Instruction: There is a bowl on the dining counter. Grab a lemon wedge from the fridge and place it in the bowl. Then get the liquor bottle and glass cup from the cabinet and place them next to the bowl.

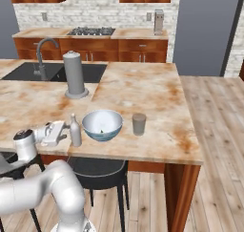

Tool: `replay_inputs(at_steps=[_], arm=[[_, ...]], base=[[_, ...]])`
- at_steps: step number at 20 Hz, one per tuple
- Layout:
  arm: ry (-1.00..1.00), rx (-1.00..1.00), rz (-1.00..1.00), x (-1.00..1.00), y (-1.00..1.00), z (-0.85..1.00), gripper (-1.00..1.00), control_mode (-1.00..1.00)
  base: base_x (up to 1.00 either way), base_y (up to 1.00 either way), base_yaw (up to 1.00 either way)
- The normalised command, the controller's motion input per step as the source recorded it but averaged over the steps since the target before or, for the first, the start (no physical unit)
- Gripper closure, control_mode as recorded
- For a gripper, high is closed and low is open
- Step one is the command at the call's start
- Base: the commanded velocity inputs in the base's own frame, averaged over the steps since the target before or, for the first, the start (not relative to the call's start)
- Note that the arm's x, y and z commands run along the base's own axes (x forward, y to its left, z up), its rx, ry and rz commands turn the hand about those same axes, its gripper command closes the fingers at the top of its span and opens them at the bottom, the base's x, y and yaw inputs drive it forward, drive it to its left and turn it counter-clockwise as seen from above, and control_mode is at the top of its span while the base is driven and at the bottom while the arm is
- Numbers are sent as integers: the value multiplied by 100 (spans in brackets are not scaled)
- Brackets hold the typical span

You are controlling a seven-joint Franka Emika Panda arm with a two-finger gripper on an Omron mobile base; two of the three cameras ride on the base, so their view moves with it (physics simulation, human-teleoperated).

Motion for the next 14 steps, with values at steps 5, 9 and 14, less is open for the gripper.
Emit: replay_inputs(at_steps=[5,9,14], arm=[[-6,3,0,-35,35,97,-100,-100],[-2,2,0,-53,41,100,-100,-100],[0,8,0,-93,8,100,-100,-100]], base=[[0,0,0],[0,0,0],[0,0,0]])
